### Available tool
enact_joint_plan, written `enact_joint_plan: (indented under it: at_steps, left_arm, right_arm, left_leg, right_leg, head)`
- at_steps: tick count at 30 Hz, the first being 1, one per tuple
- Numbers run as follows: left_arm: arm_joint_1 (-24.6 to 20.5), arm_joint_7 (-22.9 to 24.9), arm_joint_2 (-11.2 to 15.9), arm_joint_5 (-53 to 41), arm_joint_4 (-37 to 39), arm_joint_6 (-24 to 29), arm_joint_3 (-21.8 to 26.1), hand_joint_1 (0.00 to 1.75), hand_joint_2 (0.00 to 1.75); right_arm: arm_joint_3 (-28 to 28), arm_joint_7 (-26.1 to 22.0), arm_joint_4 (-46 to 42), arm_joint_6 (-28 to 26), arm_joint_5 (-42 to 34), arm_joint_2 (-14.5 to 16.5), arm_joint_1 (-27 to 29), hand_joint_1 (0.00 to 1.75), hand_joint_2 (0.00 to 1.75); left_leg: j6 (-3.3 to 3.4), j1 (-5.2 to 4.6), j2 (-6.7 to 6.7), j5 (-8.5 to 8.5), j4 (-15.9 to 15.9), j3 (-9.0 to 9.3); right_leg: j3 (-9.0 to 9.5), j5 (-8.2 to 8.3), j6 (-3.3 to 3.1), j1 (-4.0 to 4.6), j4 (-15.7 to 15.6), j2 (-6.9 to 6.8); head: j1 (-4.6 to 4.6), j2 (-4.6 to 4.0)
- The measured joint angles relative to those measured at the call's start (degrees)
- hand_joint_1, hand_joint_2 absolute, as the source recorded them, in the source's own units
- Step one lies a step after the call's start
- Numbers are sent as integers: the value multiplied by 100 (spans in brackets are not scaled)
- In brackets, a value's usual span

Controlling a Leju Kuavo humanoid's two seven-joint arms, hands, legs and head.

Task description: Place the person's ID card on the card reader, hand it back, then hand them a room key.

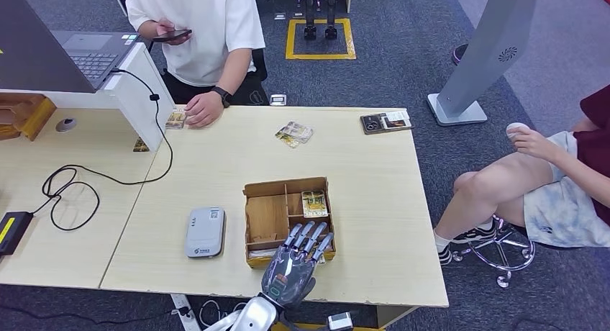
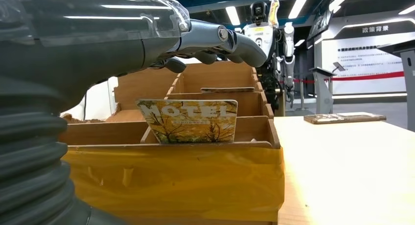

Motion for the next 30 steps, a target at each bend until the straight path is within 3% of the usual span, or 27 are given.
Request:
enact_joint_plan:
  at_steps: [4,5,8,9,16,30]
  left_arm:
    - [35,31,-2,8,-11,46,1,6,175]
    - [47,24,-3,32,-21,63,2,31,175]
    - [66,-69,-4,181,-69,151,5,156,175]
    - [69,-123,-4,240,-88,195,8,174,175]
    - [89,-445,-2,533,-217,443,61,175,175]
    - [101,-578,2,667,-263,545,85,175,175]
  right_arm:
    - [0,0,0,-12,-3,0,1,0,175]
    - [0,0,0,-16,-3,0,1,0,175]
    - [0,0,0,-27,-4,0,1,0,175]
    - [0,0,0,-28,-4,0,2,0,175]
    - [0,-1,0,-48,-4,0,2,0,175]
    - [0,-3,0,-50,-4,0,2,0,175]
  left_leg:
    - [0,0,0,0,0,0]
    - [0,0,0,0,0,-1]
    - [0,0,-1,0,0,-1]
    - [0,0,-1,0,0,-1]
    - [0,0,-1,0,0,-2]
    - [0,0,-1,0,0,-3]
  right_leg:
    - [0,0,0,0,0,0]
    - [0,0,0,0,0,0]
    - [0,0,0,0,0,-1]
    - [0,0,0,0,0,-1]
    - [0,0,0,0,0,-1]
    - [0,0,0,0,0,-1]
  head:
    - [0,0]
    - [0,0]
    - [0,0]
    - [0,0]
    - [0,0]
    - [-1,0]
